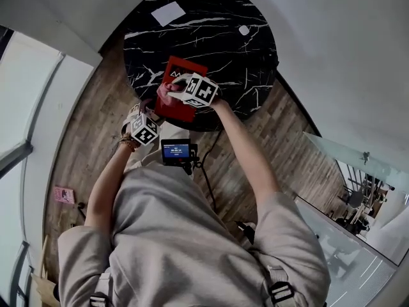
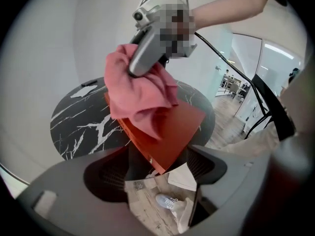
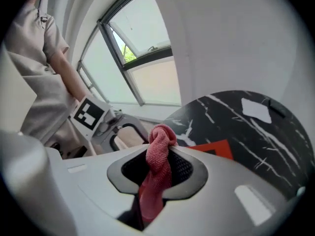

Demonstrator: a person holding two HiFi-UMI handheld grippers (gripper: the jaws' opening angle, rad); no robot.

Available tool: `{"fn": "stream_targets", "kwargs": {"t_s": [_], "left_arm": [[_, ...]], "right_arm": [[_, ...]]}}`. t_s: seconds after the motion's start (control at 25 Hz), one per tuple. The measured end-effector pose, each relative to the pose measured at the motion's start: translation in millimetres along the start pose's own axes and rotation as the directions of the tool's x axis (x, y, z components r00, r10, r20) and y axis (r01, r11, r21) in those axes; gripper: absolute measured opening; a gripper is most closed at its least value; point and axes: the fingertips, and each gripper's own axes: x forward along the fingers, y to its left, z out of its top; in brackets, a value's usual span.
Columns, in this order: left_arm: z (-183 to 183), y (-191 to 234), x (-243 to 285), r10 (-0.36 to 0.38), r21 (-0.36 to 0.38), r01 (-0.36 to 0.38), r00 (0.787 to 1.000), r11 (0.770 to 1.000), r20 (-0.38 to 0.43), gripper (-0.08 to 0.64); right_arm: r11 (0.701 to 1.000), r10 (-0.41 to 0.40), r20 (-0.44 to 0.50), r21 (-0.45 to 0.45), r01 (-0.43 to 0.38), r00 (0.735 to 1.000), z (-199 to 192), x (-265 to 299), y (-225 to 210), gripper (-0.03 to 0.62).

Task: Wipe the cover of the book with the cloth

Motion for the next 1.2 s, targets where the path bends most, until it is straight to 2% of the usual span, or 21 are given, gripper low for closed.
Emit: {"fn": "stream_targets", "kwargs": {"t_s": [0.08,0.2,0.32,0.4,0.48,0.72,0.96,1.2], "left_arm": [[0,2,-2,0.01,-0.007,-0.01,1.0,1.0,-0.002,0.368],[-1,6,-6,0.027,-0.023,-0.027,1.0,0.999,0.001,0.364],[1,6,-7,0.037,-0.036,-0.036,0.999,0.999,0.011,0.362],[3,5,-8,0.041,-0.029,-0.041,0.999,0.999,0.013,0.36],[5,4,-8,0.044,-0.025,-0.044,0.999,0.999,0.015,0.357],[8,1,-5,0.043,-0.034,-0.042,0.999,0.999,0.022,0.354],[10,-4,-2,0.046,-0.011,-0.046,0.999,0.999,0.018,0.356],[8,-3,-1,0.05,-0.023,-0.049,0.999,0.999,0.014,0.359]], "right_arm": [[0.994,-0.11,0.031,0.009,0.11,0.993,6,-7,-37,0.091],[0.964,-0.26,0.037,0.066,0.257,0.965,2,-8,-88,0.091],[0.928,-0.365,0.014,0.087,0.362,0.931,-4,-7,-124,0.091],[0.912,-0.405,-0.007,0.075,0.404,0.914,-5,-5,-137,0.091],[0.905,-0.42,-0.027,0.057,0.421,0.907,-6,-1,-143,0.091],[0.906,-0.416,-0.018,0.077,0.416,0.909,-7,7,-137,0.081],[0.913,-0.392,0.002,0.123,0.389,0.92,-11,11,-124,0.078],[0.93,-0.356,0.035,0.116,0.35,0.934,-15,19,-101,0.078]]}}
